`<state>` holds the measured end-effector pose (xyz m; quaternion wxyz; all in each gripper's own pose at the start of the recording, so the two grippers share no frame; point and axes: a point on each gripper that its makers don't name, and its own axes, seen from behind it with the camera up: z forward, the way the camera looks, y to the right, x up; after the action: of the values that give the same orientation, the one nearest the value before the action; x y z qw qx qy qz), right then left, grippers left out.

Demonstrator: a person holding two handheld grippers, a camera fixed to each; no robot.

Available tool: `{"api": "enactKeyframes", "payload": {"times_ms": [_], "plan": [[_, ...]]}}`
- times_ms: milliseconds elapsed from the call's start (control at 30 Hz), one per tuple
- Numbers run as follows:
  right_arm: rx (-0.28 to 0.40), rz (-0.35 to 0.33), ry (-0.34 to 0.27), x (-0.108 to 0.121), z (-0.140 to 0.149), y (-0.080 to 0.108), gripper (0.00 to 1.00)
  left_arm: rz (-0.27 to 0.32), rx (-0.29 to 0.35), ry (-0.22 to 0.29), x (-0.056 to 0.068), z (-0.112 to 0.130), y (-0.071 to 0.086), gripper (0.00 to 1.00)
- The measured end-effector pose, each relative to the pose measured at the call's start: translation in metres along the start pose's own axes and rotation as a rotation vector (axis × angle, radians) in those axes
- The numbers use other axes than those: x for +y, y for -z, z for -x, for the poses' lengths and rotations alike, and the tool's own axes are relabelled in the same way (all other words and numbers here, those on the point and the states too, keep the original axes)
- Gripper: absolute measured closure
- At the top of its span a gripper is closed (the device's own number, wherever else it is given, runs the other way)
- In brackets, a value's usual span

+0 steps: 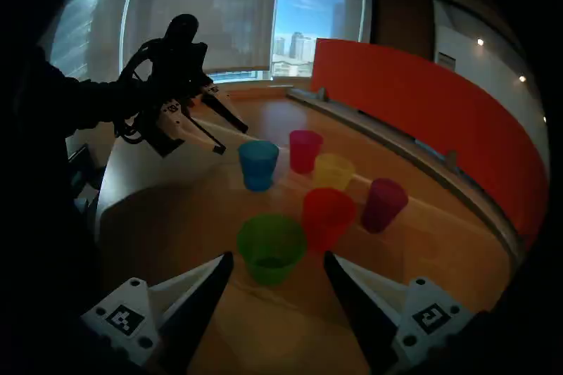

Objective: Pour water

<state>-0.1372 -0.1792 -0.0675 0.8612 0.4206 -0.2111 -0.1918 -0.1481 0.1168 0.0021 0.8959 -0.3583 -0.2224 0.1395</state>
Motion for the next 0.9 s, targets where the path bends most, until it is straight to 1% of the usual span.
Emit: {"api": "enactKeyframes", "payload": {"times_ms": [267, 467, 900], "plan": [[-0.017, -0.008, -0.003, -0.001, 0.012, -0.014, 0.0, -0.013, -0.022, 0.01, -0.006, 0.012, -0.004, 0.02], [-0.027, -0.019, 0.008, -0.004, 0.018, -0.025, 0.01, -0.015, -0.036, 0.003, -0.007, 0.019, -0.006, 0.02], [-0.024, -0.038, -0.01, -0.005, 0.02, -0.051, 0.0, -0.019, -0.044, -0.005, -0.011, 0.021, -0.012, 0.02]]}}
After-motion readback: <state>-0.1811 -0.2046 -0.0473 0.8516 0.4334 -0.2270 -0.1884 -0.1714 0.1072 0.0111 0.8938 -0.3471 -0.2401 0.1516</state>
